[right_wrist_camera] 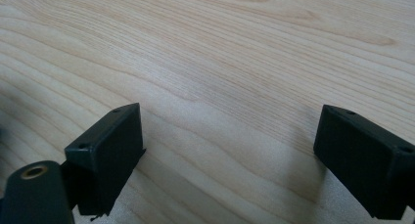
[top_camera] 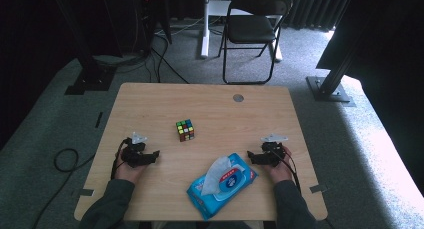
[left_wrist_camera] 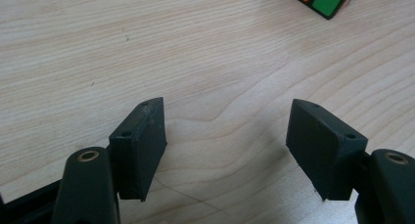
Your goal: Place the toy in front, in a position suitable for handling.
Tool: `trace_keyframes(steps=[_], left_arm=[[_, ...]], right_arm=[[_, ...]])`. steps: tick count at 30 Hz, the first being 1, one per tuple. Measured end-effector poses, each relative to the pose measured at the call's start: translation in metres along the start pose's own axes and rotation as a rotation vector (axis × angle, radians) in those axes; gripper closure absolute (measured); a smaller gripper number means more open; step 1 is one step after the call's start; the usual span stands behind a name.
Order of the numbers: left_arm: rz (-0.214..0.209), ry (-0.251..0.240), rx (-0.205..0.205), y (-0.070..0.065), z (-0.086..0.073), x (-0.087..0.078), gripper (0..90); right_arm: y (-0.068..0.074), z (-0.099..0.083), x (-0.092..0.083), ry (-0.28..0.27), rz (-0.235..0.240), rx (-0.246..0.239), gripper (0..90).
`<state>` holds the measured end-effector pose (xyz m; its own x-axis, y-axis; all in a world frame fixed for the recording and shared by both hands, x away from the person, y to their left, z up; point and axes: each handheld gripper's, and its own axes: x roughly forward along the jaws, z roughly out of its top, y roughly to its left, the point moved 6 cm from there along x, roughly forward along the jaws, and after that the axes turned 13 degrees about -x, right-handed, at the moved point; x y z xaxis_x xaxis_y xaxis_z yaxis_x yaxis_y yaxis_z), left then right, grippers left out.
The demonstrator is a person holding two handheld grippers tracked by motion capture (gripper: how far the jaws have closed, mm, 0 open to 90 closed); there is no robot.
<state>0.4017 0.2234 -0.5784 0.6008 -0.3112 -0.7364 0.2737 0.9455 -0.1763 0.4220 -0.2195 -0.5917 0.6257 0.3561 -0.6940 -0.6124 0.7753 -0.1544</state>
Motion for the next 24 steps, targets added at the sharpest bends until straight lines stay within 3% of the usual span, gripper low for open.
trace_keyframes(steps=[12,24], left_arm=[[-0.016,-0.012,0.032,-0.011,0.011,-0.005,29.4],[-0.027,-0.063,0.062,-0.020,0.038,-0.015,24.3]], right_arm=[[0.000,0.000,0.000,0.000,0.001,0.000,10.7],[0.000,0.000,0.000,0.000,0.001,-0.002,10.7]])
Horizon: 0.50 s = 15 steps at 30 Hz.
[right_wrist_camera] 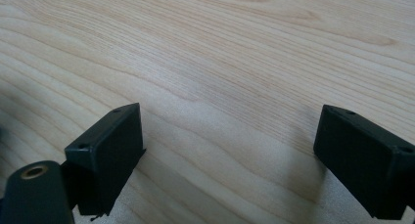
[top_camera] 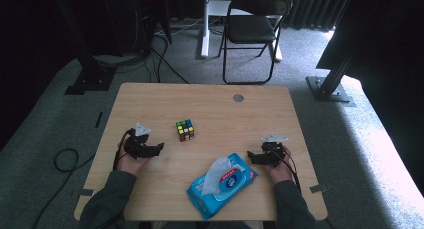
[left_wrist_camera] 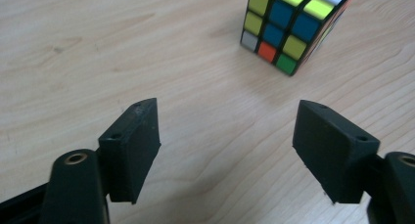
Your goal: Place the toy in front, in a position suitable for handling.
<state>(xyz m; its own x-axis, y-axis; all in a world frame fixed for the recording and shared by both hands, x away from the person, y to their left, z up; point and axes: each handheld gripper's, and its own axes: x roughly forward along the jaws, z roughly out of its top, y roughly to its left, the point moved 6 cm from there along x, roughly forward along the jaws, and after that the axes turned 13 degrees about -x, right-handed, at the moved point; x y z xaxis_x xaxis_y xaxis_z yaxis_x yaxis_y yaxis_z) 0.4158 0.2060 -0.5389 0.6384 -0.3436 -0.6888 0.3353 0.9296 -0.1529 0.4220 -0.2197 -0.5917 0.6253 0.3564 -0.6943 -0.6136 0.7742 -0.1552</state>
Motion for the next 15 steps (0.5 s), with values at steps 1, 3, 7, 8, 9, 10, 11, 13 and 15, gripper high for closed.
trace_keyframes(steps=[1,3,7,8,9,10,11,13,15], left_arm=[[0.000,0.000,0.000,0.000,0.000,0.000,23.6],[-0.007,-0.004,0.006,-0.003,0.005,0.000,22.6],[-0.019,-0.005,0.029,-0.007,0.011,0.002,20.8],[-0.023,-0.007,0.031,-0.009,0.013,0.002,20.4],[-0.027,-0.007,0.036,-0.010,0.015,0.003,20.2],[-0.027,-0.007,0.036,-0.010,0.015,0.003,20.2],[-0.031,-0.005,0.040,-0.012,0.016,0.004,20.2],[-0.037,-0.003,0.050,-0.014,0.019,0.006,20.2],[-0.039,0.003,0.060,-0.016,0.021,0.007,20.2]], right_arm=[[0.000,0.000,0.000,0.000,0.000,0.000,10.7],[0.000,0.000,0.000,0.000,0.000,0.000,10.7],[0.000,0.000,0.000,0.000,0.000,0.000,10.7],[0.000,0.000,0.000,0.000,0.000,0.000,10.7],[0.000,0.000,0.000,0.000,0.000,0.000,10.7],[0.000,0.000,0.000,0.000,0.000,0.000,10.7],[0.000,0.000,0.000,0.000,0.000,0.000,10.7],[0.000,0.000,0.000,0.000,0.000,0.000,10.7],[0.000,0.000,0.000,0.000,0.000,0.000,10.7]])
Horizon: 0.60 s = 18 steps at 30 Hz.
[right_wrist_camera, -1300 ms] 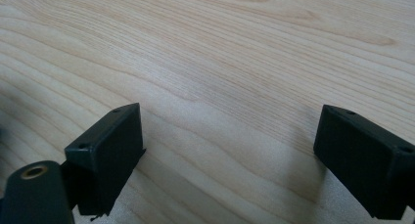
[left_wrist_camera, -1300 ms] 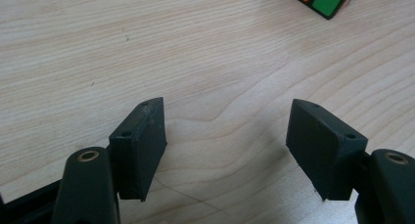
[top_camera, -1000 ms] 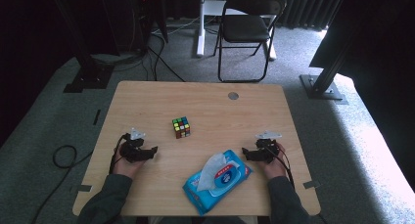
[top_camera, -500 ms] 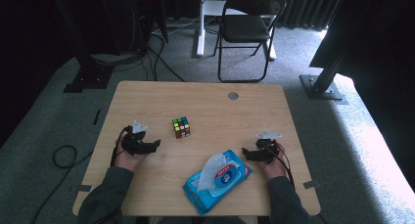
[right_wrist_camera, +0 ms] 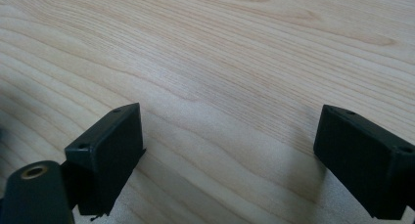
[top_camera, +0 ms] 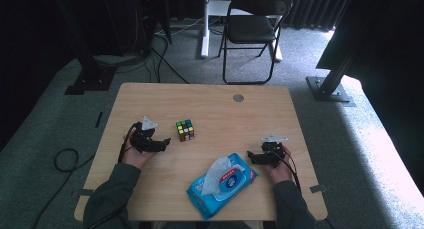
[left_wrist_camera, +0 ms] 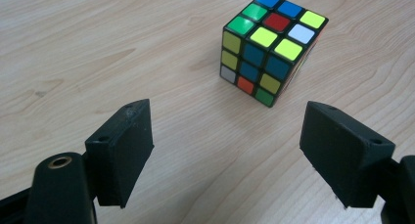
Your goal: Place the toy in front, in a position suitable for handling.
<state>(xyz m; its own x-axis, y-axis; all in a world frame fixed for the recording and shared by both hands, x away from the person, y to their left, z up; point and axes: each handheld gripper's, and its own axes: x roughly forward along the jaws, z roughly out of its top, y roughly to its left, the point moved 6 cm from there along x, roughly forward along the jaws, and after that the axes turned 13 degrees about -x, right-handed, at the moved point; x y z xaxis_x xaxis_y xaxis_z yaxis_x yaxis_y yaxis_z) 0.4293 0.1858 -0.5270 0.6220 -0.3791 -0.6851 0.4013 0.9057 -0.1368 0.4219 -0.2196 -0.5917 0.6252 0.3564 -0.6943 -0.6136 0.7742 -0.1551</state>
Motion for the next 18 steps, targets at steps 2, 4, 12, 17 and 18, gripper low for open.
trace_keyframes(steps=[2,4,12,17,18], left_arm=[[-0.003,0.001,0.007,-0.002,0.002,0.002,19.0],[-0.011,0.002,0.014,-0.004,0.005,0.005,17.9],[-0.009,0.022,0.020,-0.005,0.011,0.014,17.6],[-0.015,0.021,0.016,-0.005,0.015,0.019,17.6],[-0.017,0.022,0.017,-0.005,0.016,0.020,17.6]], right_arm=[[0.000,0.000,0.000,0.000,0.000,0.000,10.7],[0.000,0.000,0.000,0.000,0.000,0.000,10.7],[0.000,0.000,0.000,0.000,0.000,0.001,10.7],[0.000,0.000,0.000,0.000,0.000,0.000,10.7],[0.000,0.000,0.000,0.000,0.000,0.000,10.7]])
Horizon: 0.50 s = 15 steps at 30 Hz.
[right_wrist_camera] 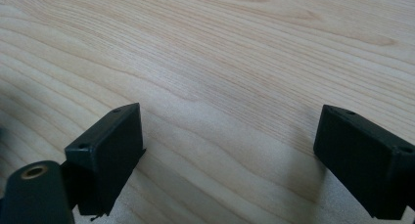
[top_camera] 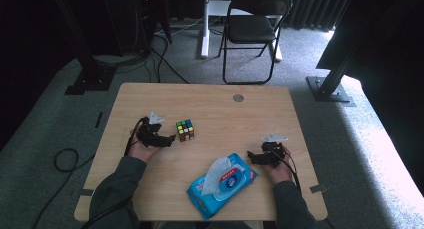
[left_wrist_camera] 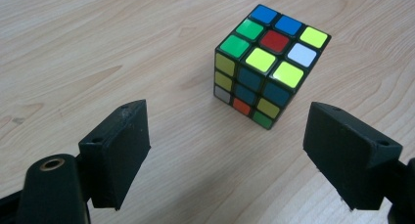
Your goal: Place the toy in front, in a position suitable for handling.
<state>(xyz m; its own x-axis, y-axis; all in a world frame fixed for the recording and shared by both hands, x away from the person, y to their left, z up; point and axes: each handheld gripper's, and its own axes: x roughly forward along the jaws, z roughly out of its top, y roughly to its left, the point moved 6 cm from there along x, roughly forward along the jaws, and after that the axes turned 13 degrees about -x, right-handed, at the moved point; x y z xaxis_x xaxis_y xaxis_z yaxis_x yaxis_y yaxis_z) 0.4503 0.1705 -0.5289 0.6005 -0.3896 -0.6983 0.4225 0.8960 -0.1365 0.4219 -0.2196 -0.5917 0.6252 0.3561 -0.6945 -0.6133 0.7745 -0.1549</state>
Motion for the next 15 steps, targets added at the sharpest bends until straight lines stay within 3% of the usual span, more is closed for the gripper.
trace_keyframes(steps=[13,15], left_arm=[[-0.022,0.011,0.049,-0.011,0.007,0.018,17.6],[-0.042,0.014,0.052,-0.013,0.009,0.022,17.6]], right_arm=[[0.000,0.000,0.000,0.000,0.000,0.000,10.7],[0.000,0.000,0.000,0.000,0.000,0.000,10.7]])
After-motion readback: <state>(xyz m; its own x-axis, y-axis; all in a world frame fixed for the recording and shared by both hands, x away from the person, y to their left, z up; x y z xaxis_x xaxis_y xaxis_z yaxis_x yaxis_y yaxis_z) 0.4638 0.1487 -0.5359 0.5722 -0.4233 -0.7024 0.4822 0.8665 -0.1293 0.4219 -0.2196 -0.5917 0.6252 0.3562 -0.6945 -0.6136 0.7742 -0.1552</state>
